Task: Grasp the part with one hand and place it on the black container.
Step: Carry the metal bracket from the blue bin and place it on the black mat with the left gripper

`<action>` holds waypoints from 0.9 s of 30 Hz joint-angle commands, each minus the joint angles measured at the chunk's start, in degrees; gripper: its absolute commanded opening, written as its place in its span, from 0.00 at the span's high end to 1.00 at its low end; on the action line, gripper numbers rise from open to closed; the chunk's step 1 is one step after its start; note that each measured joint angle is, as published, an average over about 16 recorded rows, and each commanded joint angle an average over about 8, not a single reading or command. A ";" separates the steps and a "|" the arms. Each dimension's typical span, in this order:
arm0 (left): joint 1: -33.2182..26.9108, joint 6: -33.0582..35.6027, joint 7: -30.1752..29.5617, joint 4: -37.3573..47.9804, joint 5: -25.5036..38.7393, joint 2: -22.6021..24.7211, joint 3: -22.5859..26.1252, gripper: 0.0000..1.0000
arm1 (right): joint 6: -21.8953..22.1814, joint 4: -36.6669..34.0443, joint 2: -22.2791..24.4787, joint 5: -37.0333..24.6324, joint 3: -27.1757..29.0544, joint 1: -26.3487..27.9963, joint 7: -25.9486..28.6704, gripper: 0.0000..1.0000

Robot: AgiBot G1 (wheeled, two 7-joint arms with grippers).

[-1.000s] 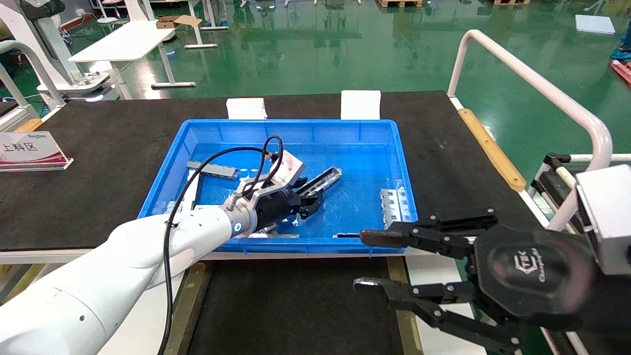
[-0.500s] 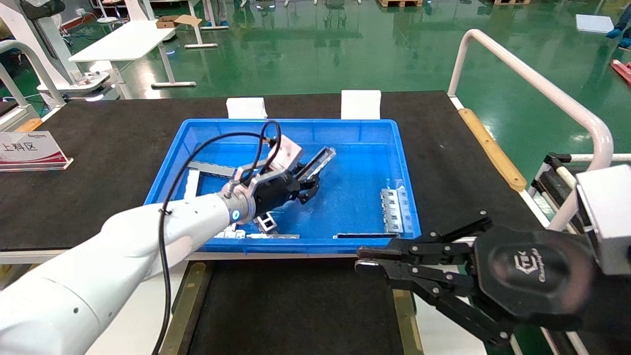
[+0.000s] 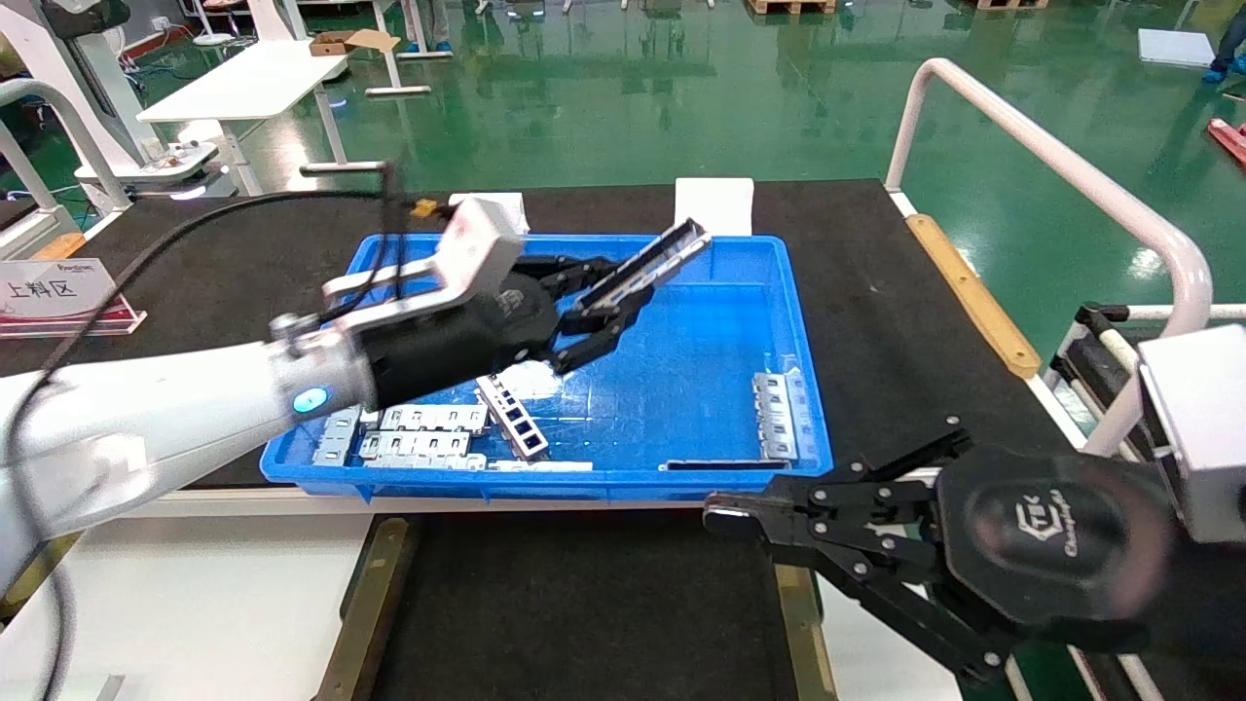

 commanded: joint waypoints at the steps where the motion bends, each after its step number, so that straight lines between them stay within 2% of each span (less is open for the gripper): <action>1: 1.14 5.50 2.13 -2.15 -2.05 -2.91 -1.44 1.00 | 0.00 0.00 0.00 0.00 0.00 0.00 0.00 1.00; 6: 4.95 12.81 2.89 -9.42 -3.96 -9.82 -1.97 1.00 | 0.00 0.00 0.00 0.00 -0.01 0.00 0.00 1.00; 11: 10.52 13.97 4.22 -16.81 -4.84 -15.54 -2.12 1.00 | 0.00 0.00 0.00 0.01 -0.01 0.00 -0.01 1.00; 19: 20.66 7.77 5.35 -24.92 -5.49 -20.71 -1.54 1.00 | 0.01 0.00 0.01 0.01 -0.02 0.00 -0.01 1.00; 27: 29.09 -4.43 2.89 -28.13 -5.12 -20.50 0.49 1.00 | 0.01 0.00 0.01 0.02 -0.03 0.01 -0.01 1.00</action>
